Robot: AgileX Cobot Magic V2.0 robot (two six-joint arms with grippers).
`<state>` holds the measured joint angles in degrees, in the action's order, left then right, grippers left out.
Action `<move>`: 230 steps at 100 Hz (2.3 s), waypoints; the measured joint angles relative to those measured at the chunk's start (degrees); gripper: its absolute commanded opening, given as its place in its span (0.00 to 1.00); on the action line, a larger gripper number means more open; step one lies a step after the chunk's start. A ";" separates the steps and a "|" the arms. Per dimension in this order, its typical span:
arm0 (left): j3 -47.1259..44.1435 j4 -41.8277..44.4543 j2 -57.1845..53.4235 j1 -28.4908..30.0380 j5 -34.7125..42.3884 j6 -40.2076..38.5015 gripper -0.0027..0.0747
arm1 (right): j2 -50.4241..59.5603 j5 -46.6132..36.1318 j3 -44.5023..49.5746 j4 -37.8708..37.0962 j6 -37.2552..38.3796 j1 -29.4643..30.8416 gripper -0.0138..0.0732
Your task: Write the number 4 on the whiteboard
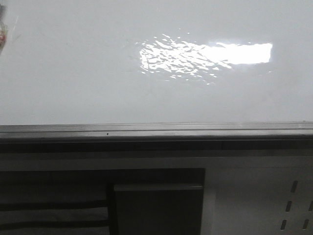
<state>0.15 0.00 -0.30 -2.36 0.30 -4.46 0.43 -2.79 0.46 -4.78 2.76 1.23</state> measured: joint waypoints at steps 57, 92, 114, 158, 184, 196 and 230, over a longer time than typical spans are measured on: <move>0.00 0.00 0.00 0.00 0.00 0.00 0.01 | 0.00 0.00 0.00 0.00 0.00 0.00 0.08; 0.00 0.00 0.00 0.00 0.00 0.00 0.01 | 0.00 0.00 0.00 0.00 0.00 0.00 0.08; 0.00 0.00 0.00 0.00 0.00 0.00 0.01 | 0.00 0.00 0.00 0.00 0.00 0.00 0.08; 1.29 0.00 0.00 0.00 0.37 0.00 0.01 | 0.00 2.29 -0.99 1.03 0.00 0.00 0.08; 18.35 0.00 4.41 0.00 -10.11 0.00 0.01 | -2.70 19.18 -17.74 3.49 0.00 0.00 0.08; 26.15 0.00 11.34 0.00 -16.16 0.00 0.01 | -8.43 25.90 -24.95 3.61 -0.52 0.00 0.08; 30.75 0.86 24.07 0.00 -21.82 0.00 0.01 | -19.60 33.92 -31.90 3.61 -2.17 0.00 0.08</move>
<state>30.90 0.86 23.77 -2.36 -21.52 -4.46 -19.18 31.13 -31.44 -1.17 0.59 1.23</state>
